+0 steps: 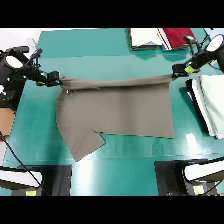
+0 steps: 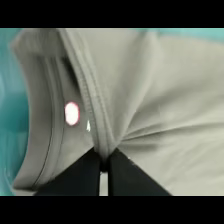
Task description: Fold the shirts.
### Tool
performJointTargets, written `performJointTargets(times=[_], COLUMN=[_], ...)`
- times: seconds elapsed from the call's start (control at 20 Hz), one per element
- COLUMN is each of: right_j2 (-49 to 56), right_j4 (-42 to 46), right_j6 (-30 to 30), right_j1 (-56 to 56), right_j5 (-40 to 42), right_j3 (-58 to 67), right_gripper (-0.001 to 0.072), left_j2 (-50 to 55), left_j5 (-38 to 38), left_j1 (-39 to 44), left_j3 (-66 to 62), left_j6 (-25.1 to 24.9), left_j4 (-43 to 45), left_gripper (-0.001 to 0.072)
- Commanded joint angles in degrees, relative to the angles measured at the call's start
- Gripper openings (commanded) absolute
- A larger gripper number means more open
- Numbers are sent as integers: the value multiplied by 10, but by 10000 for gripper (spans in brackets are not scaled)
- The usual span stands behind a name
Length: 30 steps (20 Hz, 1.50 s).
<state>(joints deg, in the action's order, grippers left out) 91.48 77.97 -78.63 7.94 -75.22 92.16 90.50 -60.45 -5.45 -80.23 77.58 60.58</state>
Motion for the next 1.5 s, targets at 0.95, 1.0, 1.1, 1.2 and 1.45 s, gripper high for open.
performJointTargets(times=[0.95,1.0,1.1,1.2,1.45], right_j2=[-316,-319,-320,-320,-320], right_j4=[-68,-73,-87,-98,-110], right_j6=[-19,-19,-19,-19,-19], right_j1=[40,40,40,40,40], right_j5=[45,47,47,48,42], right_j3=[-323,-324,-323,-323,-323], right_gripper=[451,452,452,451,450], left_j2=[-377,-382,-381,-381,-381], left_j5=[-92,-84,-59,-33,-15], left_j1=[0,0,1,1,1], left_j3=[494,510,535,554,565], left_j6=[99,99,82,73,56], left_j4=[92,70,14,-44,-81], left_gripper=[551,551,550,550,379])
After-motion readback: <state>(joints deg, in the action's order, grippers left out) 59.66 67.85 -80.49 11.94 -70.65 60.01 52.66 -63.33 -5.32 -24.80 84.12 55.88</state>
